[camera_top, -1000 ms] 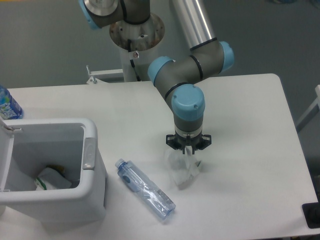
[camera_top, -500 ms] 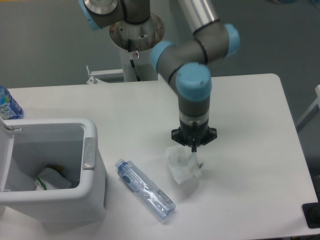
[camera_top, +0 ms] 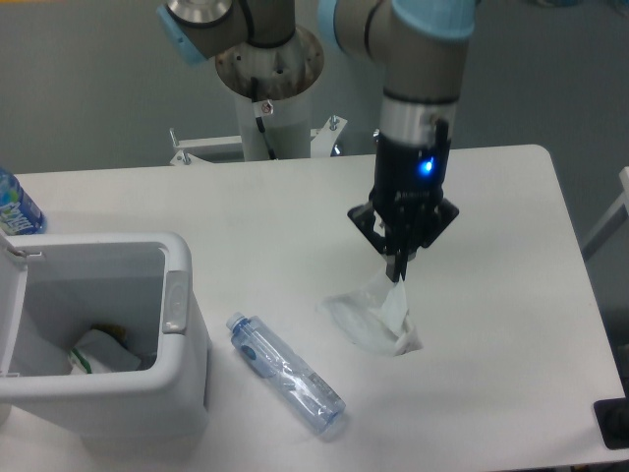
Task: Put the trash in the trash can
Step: 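Carry the wrapper over the white bin and lower it inside, then open the gripper to drop the wrapper into the bin, then move the open gripper down onto the clear water bottle, then close the gripper on the bottle's base end and lift it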
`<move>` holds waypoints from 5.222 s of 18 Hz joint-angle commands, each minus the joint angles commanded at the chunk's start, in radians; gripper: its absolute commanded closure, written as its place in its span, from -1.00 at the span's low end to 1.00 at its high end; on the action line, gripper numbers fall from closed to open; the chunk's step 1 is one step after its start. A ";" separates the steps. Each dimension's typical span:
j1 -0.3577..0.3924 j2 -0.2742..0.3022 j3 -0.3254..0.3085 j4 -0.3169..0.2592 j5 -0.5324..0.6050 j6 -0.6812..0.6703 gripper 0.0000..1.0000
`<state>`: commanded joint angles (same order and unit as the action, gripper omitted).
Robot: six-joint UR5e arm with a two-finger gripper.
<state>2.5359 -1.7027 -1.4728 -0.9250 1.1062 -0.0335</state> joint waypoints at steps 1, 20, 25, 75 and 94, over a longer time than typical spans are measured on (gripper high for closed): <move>-0.032 0.002 0.015 0.000 -0.002 -0.017 1.00; -0.402 0.035 -0.026 0.000 0.001 -0.020 -1.00; -0.292 0.037 -0.032 -0.003 0.012 -0.049 -1.00; -0.206 -0.586 0.046 0.084 0.365 -0.094 -1.00; -0.218 -0.591 0.037 0.089 0.396 -0.089 -0.24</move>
<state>2.3178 -2.2933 -1.4358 -0.8360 1.5018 -0.1227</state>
